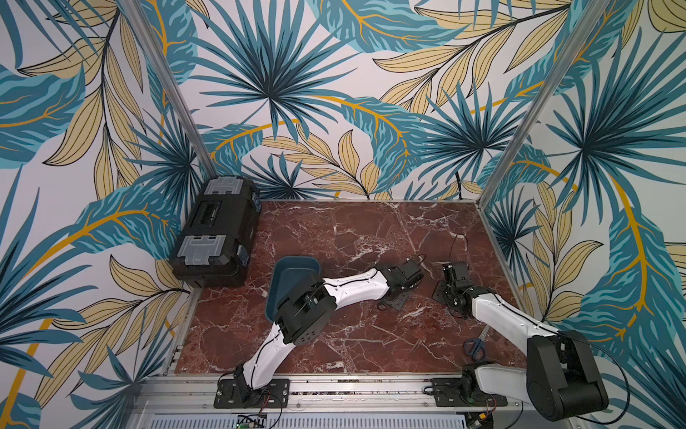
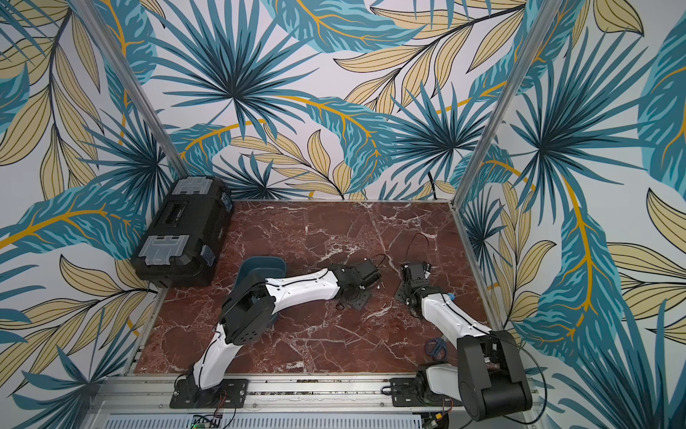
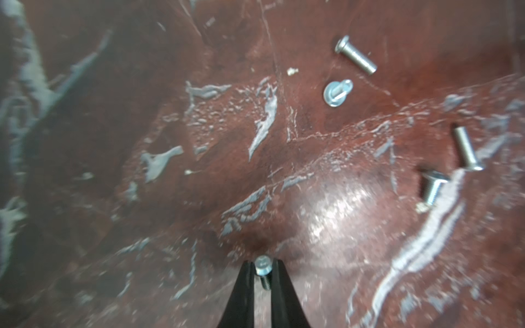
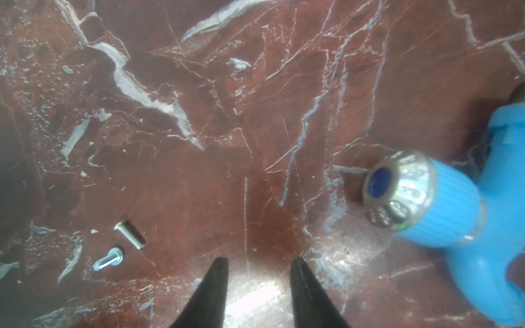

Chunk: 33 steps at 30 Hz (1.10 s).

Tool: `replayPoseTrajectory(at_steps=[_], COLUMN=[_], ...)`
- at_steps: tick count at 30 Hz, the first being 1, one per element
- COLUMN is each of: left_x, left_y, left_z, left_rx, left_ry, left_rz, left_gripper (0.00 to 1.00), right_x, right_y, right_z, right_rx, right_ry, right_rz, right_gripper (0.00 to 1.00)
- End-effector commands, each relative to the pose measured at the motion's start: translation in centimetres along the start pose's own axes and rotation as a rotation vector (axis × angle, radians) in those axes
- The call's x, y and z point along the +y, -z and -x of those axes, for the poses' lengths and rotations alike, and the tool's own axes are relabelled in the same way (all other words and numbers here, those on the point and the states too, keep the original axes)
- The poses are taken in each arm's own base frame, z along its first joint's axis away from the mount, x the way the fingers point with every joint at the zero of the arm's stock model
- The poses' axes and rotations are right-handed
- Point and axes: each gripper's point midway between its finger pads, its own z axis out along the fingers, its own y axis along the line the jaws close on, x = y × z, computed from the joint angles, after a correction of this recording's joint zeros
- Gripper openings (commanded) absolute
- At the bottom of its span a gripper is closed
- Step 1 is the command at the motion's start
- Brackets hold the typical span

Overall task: Put the screws on the desktop into the storage box
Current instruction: Pick up the screw from the center of the board, then place the screw in the storage box.

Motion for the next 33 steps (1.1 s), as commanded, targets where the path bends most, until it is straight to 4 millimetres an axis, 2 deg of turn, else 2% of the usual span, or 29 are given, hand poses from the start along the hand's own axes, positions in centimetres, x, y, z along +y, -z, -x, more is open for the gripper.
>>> replayPoseTrajectory(at_steps=[1, 6, 9, 12, 19, 21, 25, 26, 28, 29, 31, 33], left_x=[0.7, 3.4, 6.4, 10.1, 19.5, 21.0, 22.3, 22.5, 22.8, 22.9, 22.9, 23.2], left_y=[4.3, 8.0, 10.7, 12.9, 14.2, 13.7, 12.1, 11.9, 11.9, 12.1, 12.9, 14.1], left_z=[1.2, 0.0, -1.5, -3.6, -10.1, -11.5, -12.9, -13.1, -13.3, -13.2, -12.9, -12.8], left_rx=[-0.079, -0.122, -0.161, -0.178, -0.127, -0.107, -0.04, -0.031, -0.023, -0.028, -0.043, -0.054], left_ry=[0.03, 0.069, 0.109, 0.172, 0.382, 0.437, 0.496, 0.5, 0.512, 0.516, 0.517, 0.513], left_rz=[-0.012, 0.021, 0.059, 0.099, 0.239, 0.256, 0.256, 0.26, 0.267, 0.267, 0.262, 0.273], left_gripper=[0.0, 0.0, 0.0, 0.0, 0.0, 0.0, 0.0, 0.12, 0.47, 0.56, 0.68, 0.7], right_x=[-0.1, -0.1, 0.0, 0.0, 0.1, 0.1, 0.1, 0.1, 0.1, 0.1, 0.1, 0.1], right_y=[-0.1, 0.0, 0.0, 0.1, -0.1, -0.1, -0.1, -0.1, -0.1, -0.1, -0.1, -0.1], right_z=[-0.1, 0.0, 0.0, 0.0, 0.0, -0.1, -0.1, -0.1, -0.1, -0.1, -0.1, -0.1], right_rx=[0.01, 0.009, 0.009, 0.004, 0.013, 0.014, 0.017, 0.017, 0.016, 0.017, 0.016, 0.016], right_ry=[-0.001, -0.001, -0.001, -0.004, -0.001, 0.0, 0.0, 0.0, -0.001, 0.0, -0.001, 0.0], right_rz=[-0.003, -0.002, 0.0, 0.003, 0.003, 0.003, 0.002, 0.002, 0.002, 0.002, 0.004, 0.005], right_gripper=[0.42, 0.42, 0.42, 0.42, 0.42, 0.42, 0.42, 0.42, 0.42, 0.42, 0.42, 0.42])
